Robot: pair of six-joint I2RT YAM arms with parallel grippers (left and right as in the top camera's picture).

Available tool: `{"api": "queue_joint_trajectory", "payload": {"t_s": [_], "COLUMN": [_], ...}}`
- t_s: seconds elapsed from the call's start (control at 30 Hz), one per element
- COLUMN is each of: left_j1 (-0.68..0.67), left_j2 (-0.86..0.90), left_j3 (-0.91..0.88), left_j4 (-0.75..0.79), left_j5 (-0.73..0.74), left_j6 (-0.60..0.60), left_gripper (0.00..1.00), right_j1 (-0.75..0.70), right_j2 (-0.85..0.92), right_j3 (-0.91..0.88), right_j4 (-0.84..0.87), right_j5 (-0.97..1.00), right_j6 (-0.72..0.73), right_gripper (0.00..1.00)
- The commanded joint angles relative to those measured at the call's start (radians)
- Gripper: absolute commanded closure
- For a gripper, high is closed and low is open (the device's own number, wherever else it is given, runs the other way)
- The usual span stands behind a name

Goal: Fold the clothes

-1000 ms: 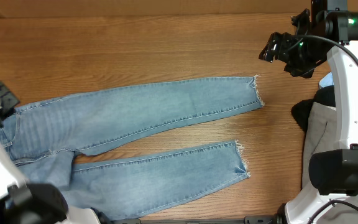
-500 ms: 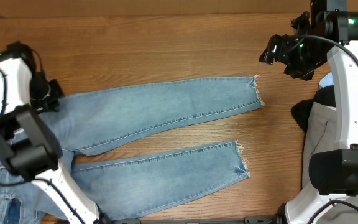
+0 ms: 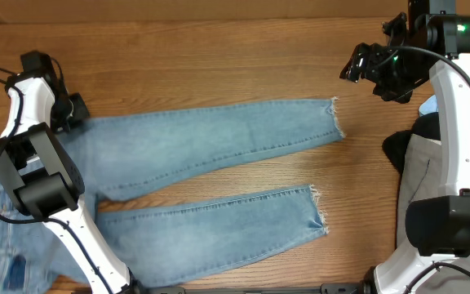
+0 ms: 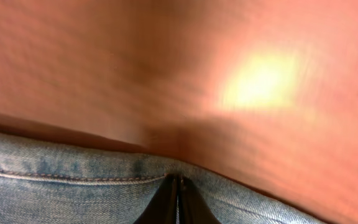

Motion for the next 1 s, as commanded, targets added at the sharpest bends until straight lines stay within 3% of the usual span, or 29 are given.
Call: {"api": "queue_joint_trajectory", "payload": {"t_s": [0.0, 0.13, 0.23, 0.37, 0.67, 0.77, 0.97], "left_j1": [-0.009, -0.022, -0.037, -0.061, -0.064, -0.07, -0.101], "left_j2": [0.152, 0.15, 0.15, 0.15, 0.089, 0.022, -0.151], "left_j3": [-0.035, 0.064, 0.206, 0.451, 1.018, 1.11, 1.134], "left_j4": [0.11, 0.132, 0.055, -0.13, -0.559, -0.65, -0.757], "left_j5": [0.087, 0.194, 0.216, 0.216, 0.222, 0.22, 0.22], "left_j6": [-0.031, -0.029, 0.018, 0.119, 0.108, 0.11, 0.11], "left_gripper": [0.92, 0.88, 0.87, 0.83, 0.62, 0.56, 0.55], "right_j1": [-0.004, -0.002, -0.002, -0.002, -0.002, -0.002, -0.002], "right_j2": [-0.037, -0.035, -0.035, -0.034, -0.034, -0.034, -0.034], "right_j3": [0.001, -0.01, -0.049, -0.17, -0.521, -0.617, -0.8], "right_j4": [0.006, 0.021, 0.063, 0.185, 0.521, 0.613, 0.814], "right_j5": [-0.001, 0.0, 0.006, 0.011, 0.085, 0.105, 0.112], "right_j6": [0.001, -0.005, -0.004, -0.004, 0.052, 0.053, 0.054], "right_gripper": [0.12, 0.09, 0.1, 0.1, 0.15, 0.13, 0.11]}}
